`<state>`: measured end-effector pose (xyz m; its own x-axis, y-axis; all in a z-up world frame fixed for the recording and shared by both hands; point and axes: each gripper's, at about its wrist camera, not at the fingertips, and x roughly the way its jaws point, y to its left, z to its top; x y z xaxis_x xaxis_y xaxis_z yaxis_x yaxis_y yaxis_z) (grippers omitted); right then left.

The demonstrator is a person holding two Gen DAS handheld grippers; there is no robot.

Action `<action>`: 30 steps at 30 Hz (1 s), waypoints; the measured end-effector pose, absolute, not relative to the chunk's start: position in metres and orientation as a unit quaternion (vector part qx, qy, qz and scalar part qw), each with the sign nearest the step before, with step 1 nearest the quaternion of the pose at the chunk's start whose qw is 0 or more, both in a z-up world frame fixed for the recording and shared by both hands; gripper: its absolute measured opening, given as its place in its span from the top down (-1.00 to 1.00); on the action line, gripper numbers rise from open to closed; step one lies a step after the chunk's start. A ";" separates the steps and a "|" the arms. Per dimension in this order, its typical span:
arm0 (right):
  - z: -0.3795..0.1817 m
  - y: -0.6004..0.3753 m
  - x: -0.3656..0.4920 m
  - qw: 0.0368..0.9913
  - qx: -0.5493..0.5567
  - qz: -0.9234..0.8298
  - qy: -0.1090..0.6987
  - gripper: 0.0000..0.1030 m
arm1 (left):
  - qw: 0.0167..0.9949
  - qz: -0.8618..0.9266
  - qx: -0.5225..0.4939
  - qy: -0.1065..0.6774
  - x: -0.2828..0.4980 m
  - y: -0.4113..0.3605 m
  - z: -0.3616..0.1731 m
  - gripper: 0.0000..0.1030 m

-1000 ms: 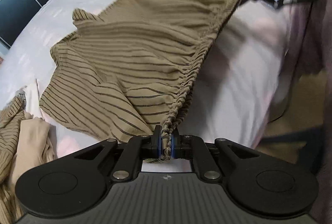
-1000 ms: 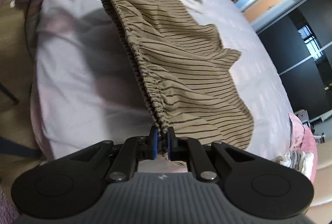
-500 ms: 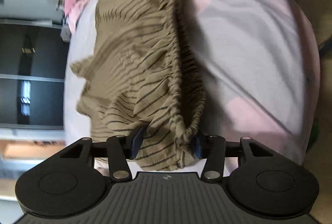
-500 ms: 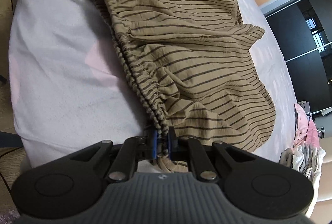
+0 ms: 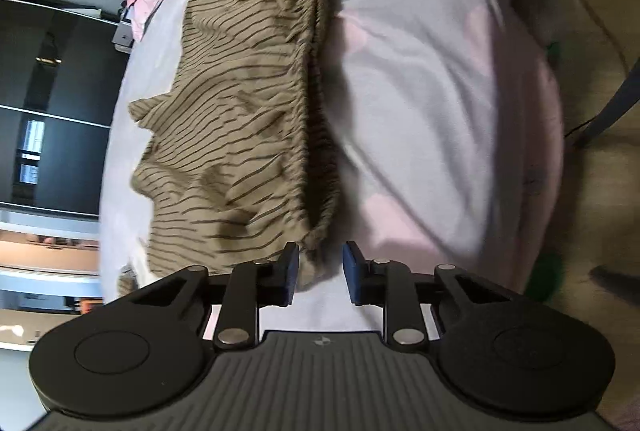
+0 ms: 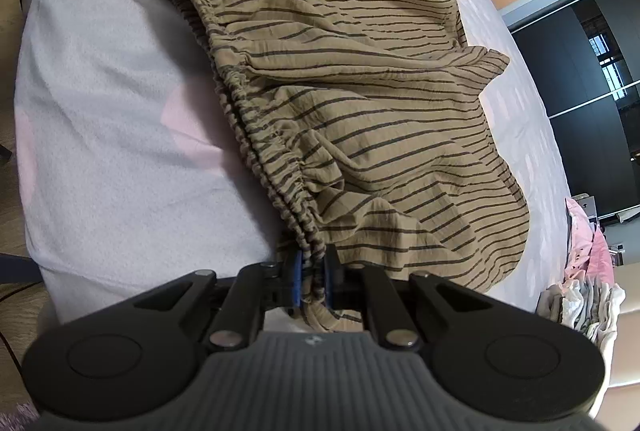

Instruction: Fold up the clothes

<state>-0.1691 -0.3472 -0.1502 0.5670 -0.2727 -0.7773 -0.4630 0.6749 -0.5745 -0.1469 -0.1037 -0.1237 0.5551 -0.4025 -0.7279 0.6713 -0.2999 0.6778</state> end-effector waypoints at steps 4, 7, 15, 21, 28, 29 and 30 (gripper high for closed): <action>-0.151 -0.346 -0.170 0.786 -0.406 0.061 0.461 0.79 | 0.583 -0.462 0.661 0.098 -0.147 -0.108 -0.132 0.55; -0.150 -0.346 -0.171 0.786 -0.408 0.060 0.460 0.79 | 0.581 -0.471 0.656 0.099 -0.146 -0.111 -0.134 0.55; -0.151 -0.347 -0.170 0.785 -0.411 0.062 0.460 0.78 | 0.576 -0.476 0.658 0.097 -0.144 -0.123 -0.152 0.56; -0.153 -0.347 -0.171 0.784 -0.414 0.064 0.458 0.78 | 0.576 -0.477 0.654 0.109 -0.136 -0.127 -0.158 0.72; -0.145 -0.349 -0.178 0.790 -0.407 0.078 0.451 0.79 | 0.587 -0.485 0.629 0.157 -0.122 -0.124 -0.124 0.88; -0.140 -0.348 -0.182 0.792 -0.403 0.090 0.450 0.80 | 0.587 -0.487 0.625 0.167 -0.118 -0.122 -0.115 0.89; -0.135 -0.347 -0.187 0.792 -0.400 0.103 0.449 0.80 | 0.585 -0.489 0.622 0.178 -0.115 -0.120 -0.106 0.89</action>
<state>-0.1871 -0.3466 -0.1348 0.5755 -0.1963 -0.7939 -0.5228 0.6582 -0.5417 -0.1153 -0.1204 -0.1065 0.4586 -0.3513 -0.8163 0.7937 -0.2511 0.5540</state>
